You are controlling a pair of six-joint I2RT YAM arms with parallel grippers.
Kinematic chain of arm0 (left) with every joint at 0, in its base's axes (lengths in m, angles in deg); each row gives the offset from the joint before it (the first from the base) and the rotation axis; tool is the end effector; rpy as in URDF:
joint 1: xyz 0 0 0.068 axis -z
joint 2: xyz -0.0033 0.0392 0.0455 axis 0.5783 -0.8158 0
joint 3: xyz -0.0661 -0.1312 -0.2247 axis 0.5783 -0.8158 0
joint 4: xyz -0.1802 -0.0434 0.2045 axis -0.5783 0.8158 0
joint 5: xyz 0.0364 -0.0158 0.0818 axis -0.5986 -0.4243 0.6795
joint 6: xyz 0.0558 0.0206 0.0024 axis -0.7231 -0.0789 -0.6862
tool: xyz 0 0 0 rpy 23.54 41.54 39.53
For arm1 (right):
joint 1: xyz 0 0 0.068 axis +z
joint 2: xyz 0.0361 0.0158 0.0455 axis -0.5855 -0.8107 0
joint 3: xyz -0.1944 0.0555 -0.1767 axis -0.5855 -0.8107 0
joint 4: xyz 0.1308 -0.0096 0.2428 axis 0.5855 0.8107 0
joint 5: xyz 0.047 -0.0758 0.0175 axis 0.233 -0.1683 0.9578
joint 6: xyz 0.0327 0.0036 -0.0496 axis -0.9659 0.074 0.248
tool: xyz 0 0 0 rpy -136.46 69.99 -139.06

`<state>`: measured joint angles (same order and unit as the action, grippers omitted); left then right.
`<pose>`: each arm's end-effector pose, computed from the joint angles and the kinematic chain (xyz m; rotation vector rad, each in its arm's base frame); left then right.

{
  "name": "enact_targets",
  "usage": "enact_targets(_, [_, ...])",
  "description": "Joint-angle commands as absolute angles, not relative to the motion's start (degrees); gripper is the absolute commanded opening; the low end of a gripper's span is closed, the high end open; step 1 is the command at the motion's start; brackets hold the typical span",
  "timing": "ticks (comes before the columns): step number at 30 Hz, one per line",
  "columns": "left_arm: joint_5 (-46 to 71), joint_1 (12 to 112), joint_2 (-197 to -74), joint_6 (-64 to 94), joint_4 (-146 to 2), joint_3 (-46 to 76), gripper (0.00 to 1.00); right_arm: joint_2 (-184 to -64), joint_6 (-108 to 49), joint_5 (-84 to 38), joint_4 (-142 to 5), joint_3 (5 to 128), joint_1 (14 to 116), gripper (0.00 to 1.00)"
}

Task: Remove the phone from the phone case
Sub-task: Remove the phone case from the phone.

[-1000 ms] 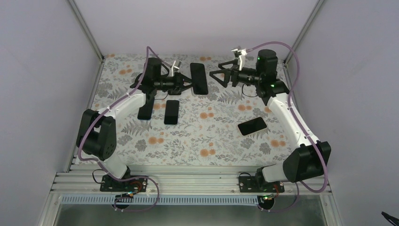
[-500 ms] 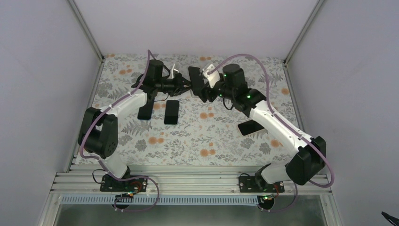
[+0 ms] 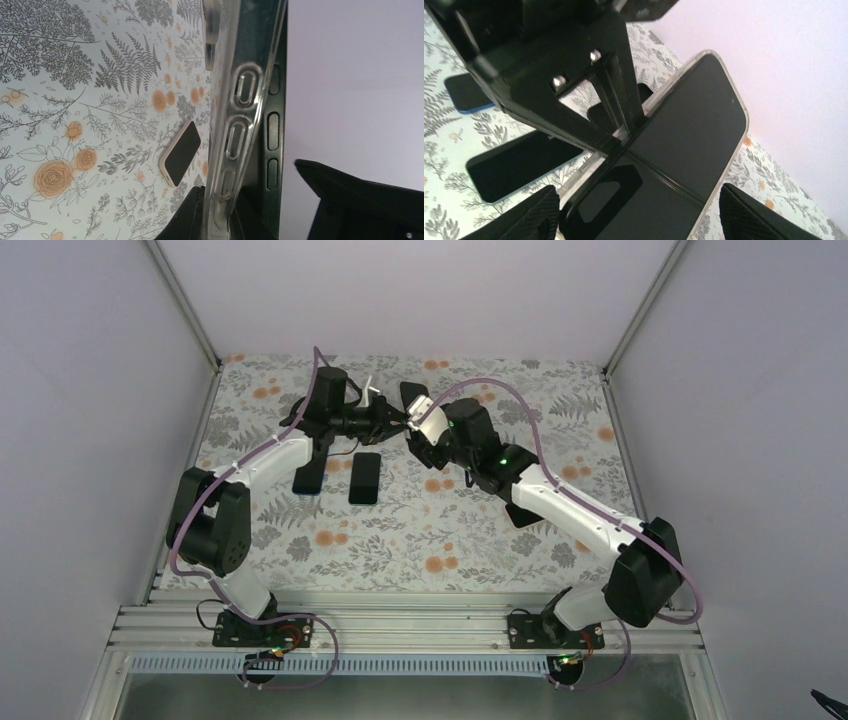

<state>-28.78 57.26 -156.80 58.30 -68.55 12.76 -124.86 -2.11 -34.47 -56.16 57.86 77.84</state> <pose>0.3589 -0.1803 0.2582 -0.0452 2.3341 -1.6485 0.2659 0.2352 0.3082 -1.0287 1.7778 0.1589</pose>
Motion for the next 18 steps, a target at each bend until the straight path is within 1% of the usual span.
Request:
enact_targets(1, [-30.03,56.95,-157.27,59.42,-72.17,14.86,0.03,-126.16,0.97,-40.61,-60.71,56.15,79.17,0.74])
enact_targets(5, [-30.33,56.81,-157.28,59.97,-72.84,14.71,0.02,-126.33,3.16,-45.55,-64.08,54.12,80.19,0.71])
enact_targets(11, [-30.81,56.85,-157.32,61.01,-74.10,13.87,0.02,-125.64,4.72,-50.68,-68.58,52.20,80.49,0.63])
enact_targets(15, [-31.77,56.86,-157.37,62.33,-75.77,13.10,0.02,-125.53,7.64,-53.80,-72.88,49.99,80.57,0.56])
enact_targets(18, [-32.18,56.86,-157.24,62.89,-76.50,12.77,0.03,-125.86,10.76,-56.13,-77.54,48.12,80.66,0.54])
